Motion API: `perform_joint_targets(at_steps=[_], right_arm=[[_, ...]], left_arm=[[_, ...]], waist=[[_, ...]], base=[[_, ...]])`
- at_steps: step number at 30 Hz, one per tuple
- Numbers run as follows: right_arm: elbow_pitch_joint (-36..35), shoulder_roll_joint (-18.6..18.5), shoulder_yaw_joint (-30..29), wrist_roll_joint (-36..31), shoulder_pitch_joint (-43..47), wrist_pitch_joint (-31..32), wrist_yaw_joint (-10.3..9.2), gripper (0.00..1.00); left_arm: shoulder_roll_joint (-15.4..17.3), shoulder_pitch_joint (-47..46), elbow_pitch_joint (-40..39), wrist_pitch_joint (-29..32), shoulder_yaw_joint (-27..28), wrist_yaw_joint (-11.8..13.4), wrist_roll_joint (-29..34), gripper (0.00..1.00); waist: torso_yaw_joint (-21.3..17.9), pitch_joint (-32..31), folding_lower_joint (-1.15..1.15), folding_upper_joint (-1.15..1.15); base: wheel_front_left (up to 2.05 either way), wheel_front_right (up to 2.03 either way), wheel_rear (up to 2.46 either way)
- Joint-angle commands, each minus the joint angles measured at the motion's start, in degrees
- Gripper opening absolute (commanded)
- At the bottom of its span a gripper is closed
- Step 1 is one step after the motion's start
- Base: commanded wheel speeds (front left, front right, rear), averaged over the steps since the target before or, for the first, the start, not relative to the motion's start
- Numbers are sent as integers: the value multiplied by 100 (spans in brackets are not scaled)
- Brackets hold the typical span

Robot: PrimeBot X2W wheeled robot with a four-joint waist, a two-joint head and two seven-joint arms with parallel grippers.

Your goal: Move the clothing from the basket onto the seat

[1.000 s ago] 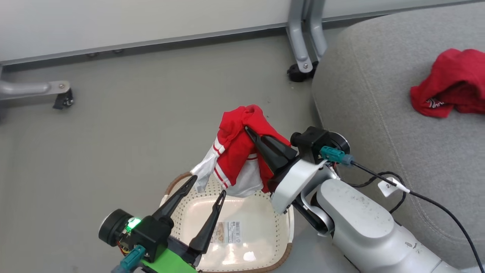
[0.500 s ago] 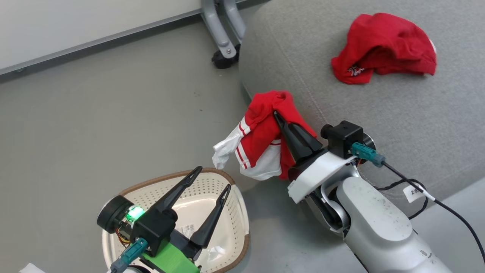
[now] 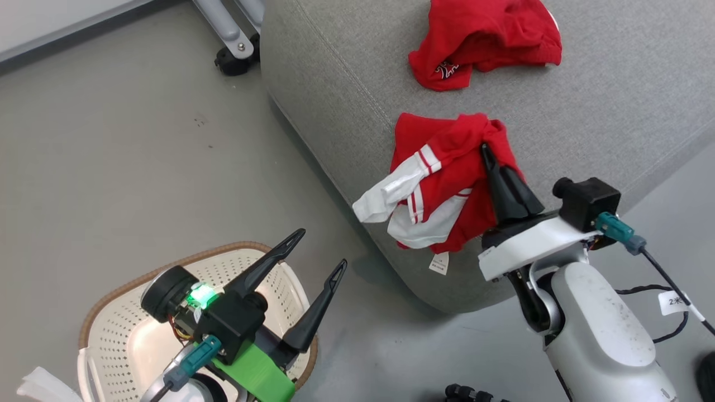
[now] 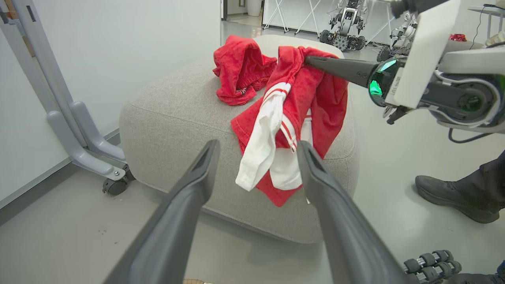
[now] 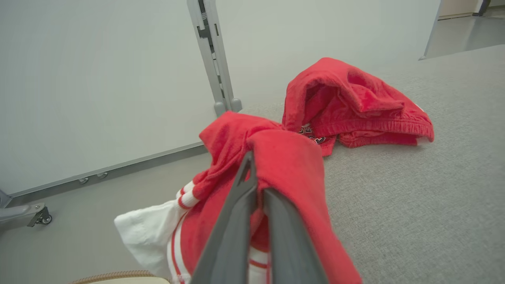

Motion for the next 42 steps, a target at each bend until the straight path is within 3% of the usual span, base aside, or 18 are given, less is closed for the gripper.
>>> perform_joint_targets(at_steps=[1, 11, 22, 27, 37, 38, 40, 42], right_arm=[[-90, 26, -139, -60, 39, -18, 0, 0], [-288, -57, -1280, -197, -809, -18, 0, 0], [-36, -854, -2641, -142, -2563, -18, 0, 0], [420, -1140, -2947, -89, -2966, -17, 0, 0], [1837, -1006, -3537, -40, -2751, -17, 0, 0], [1896, -972, -3580, -59, -2696, -17, 0, 44], [1978, -919, -3685, -95, -2587, -17, 0, 100], [1945, -859, -3711, -156, -2441, -17, 0, 100]], left_arm=[[64, -135, -29, 5, -15, -38, -27, 100], [284, -410, -283, 80, 40, -2, 76, 100], [723, -1063, -799, 304, 132, -76, 260, 100], [799, -1240, -882, 318, 118, -91, 263, 100], [809, -1457, -798, 185, 53, -87, 261, 100], [807, -1453, -782, 171, 55, -79, 257, 100], [806, -1442, -758, 146, 60, -51, 252, 100], [795, -1410, -726, 111, 60, -28, 251, 100]], waist=[[-127, 249, 0, 0], [-113, 780, 0, 0], [502, 1814, 0, 0], [734, 2174, 0, 0], [977, 2398, 0, 0], [977, 2389, 0, 0], [961, 2357, 0, 0], [934, 2296, 0, 0]], base=[[0, 0, 0], [0, 0, 0], [0, 0, 0], [0, 0, 0], [0, 0, 0], [0, 0, 0], [0, 0, 0], [0, 0, 0]])
